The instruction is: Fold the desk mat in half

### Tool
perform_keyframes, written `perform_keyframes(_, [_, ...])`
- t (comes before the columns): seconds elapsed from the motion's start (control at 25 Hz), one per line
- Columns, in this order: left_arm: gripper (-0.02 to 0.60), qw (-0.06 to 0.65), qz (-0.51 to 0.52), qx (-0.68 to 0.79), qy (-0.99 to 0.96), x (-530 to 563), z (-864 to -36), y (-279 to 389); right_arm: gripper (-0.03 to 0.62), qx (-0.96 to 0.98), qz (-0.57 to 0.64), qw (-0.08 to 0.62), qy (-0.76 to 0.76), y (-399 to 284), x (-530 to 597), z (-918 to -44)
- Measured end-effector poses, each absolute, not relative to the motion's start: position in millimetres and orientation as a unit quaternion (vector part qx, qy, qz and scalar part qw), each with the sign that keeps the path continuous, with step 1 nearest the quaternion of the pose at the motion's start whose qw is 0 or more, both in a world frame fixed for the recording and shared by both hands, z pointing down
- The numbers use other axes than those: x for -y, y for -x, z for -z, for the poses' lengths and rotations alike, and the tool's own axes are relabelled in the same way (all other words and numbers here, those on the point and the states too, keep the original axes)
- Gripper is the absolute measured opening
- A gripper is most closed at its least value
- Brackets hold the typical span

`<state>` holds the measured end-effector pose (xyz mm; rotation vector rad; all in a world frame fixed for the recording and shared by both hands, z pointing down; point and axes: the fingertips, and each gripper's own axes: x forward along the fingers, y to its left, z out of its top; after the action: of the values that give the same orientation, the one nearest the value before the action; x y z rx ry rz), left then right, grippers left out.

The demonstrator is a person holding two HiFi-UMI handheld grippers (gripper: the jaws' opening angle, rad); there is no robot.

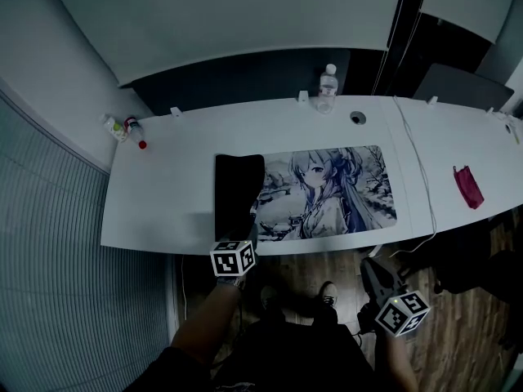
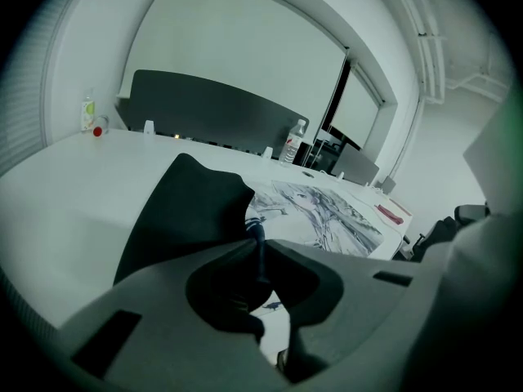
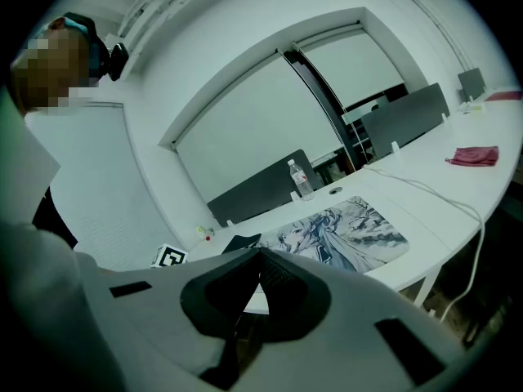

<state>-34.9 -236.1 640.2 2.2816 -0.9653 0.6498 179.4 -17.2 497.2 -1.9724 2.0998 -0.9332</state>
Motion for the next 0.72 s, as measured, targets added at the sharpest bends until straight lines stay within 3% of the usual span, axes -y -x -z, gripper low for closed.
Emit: perform_keyframes(0.72, [0.034, 0.279, -0.257, 0.339, -0.861, 213.1, -636.8, -39.6, 0.023, -0.693, 0.322, 0.069, 0.641, -230.5, 5.1, -507.5])
